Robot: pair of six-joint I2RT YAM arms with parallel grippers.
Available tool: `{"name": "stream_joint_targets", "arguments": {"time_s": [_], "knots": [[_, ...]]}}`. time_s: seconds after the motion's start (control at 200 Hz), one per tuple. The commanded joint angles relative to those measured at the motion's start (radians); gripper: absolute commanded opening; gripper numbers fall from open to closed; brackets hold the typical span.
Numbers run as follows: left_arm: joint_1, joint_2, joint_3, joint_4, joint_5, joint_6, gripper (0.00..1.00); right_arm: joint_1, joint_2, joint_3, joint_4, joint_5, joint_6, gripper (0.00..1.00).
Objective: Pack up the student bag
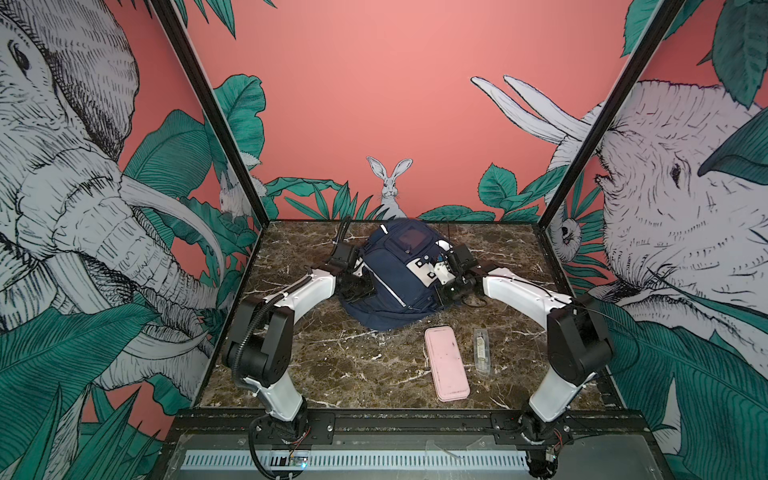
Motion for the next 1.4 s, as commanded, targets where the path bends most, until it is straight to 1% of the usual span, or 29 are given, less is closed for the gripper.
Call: {"name": "stream_joint_targets", "arguments": {"time_s": [0.0,0.2,0.335,0.36,0.455,0.555,0.675,0.885,0.955,1.065,1.21,1.395], "knots": [[-0.001,-0.089,0.007,0.065,0.043,-0.046,0.00,0.021,-0.054,-0.018,-0.002,-0.017,0.016,0.00],[0.002,-0.143,0.000,0.153,0.059,-0.102,0.00,0.022,-0.089,-0.031,-0.003,-0.032,0.016,0.00],[0.009,-0.179,-0.027,0.237,0.044,-0.144,0.00,0.024,-0.097,-0.044,-0.003,-0.060,0.021,0.00],[0.011,-0.181,-0.026,0.242,0.042,-0.148,0.00,0.024,-0.134,-0.049,-0.002,-0.066,0.022,0.00],[0.011,-0.172,-0.009,0.227,0.068,-0.145,0.00,0.025,-0.158,-0.071,0.010,-0.082,0.030,0.00],[0.010,-0.164,0.012,0.122,0.050,-0.105,0.00,0.027,-0.159,-0.080,0.016,-0.102,0.038,0.00],[0.011,-0.177,-0.009,0.045,0.025,-0.059,0.14,0.043,-0.155,-0.096,0.035,-0.117,0.042,0.00],[0.002,-0.198,-0.056,-0.092,0.017,0.026,0.32,0.048,-0.143,-0.116,0.052,-0.118,0.048,0.00],[-0.005,-0.198,-0.071,-0.125,0.014,0.046,0.36,0.049,-0.143,-0.123,0.059,-0.118,0.053,0.00],[-0.026,-0.200,-0.108,-0.136,0.006,0.053,0.41,0.052,-0.141,-0.134,0.072,-0.119,0.060,0.00],[-0.043,-0.183,-0.139,-0.105,-0.002,0.037,0.43,0.056,-0.135,-0.145,0.085,-0.122,0.066,0.00],[-0.061,-0.125,-0.125,-0.071,-0.015,0.031,0.45,0.057,-0.135,-0.147,0.087,-0.122,0.065,0.00]]}}
